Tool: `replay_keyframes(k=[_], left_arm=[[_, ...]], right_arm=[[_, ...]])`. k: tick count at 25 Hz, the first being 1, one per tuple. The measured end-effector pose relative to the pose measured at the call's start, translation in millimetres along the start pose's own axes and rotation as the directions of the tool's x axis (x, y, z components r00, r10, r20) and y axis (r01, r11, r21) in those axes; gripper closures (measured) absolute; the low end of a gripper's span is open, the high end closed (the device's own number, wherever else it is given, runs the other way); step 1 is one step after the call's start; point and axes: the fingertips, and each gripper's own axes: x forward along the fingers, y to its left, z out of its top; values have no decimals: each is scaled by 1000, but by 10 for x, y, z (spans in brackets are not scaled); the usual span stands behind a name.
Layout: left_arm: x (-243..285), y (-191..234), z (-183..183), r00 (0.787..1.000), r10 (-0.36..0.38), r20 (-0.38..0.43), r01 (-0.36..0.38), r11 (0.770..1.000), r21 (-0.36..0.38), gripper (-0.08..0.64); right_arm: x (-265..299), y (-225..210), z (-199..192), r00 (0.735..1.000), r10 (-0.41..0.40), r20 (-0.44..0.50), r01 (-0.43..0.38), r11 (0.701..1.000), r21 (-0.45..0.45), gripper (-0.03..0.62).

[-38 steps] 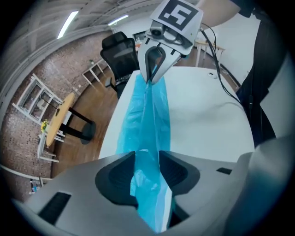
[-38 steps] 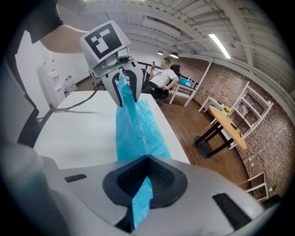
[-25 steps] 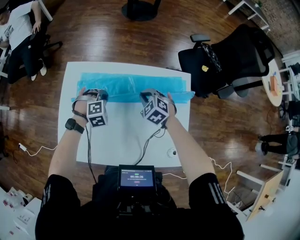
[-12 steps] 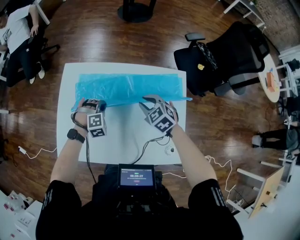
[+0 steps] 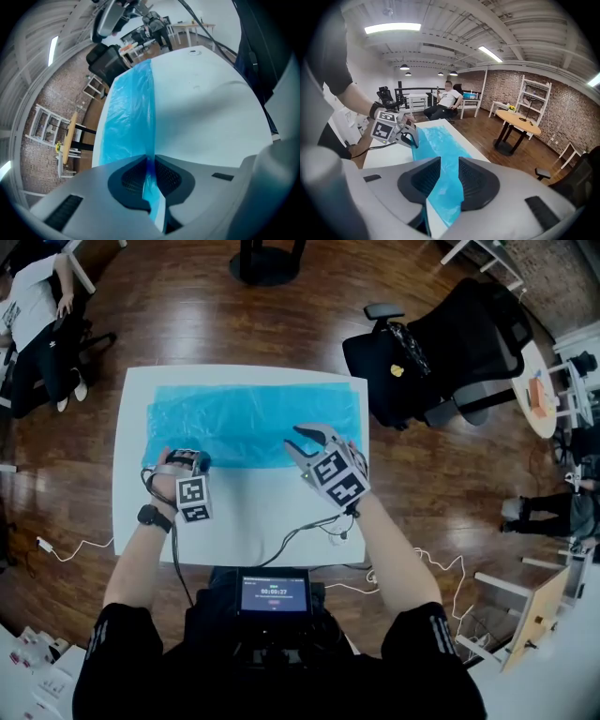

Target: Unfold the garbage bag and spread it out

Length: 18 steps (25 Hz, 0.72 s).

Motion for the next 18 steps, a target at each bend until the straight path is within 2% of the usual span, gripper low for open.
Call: replay_keyframes(k=[8, 14, 18], left_arm=[[88, -217, -7, 1000, -13, -16, 14, 996, 82, 543], [148, -373, -40, 999, -45, -27, 47, 994, 94, 543], [171, -437, -84, 998, -60, -31, 63, 994, 94, 541]], right_arm=[[284, -305, 107, 997, 0, -77, -5, 998, -60, 443], [751, -357, -90, 982, 69, -176, -73, 997, -14, 443], [1043, -277, -390, 960, 102, -260, -102, 995, 13, 443]])
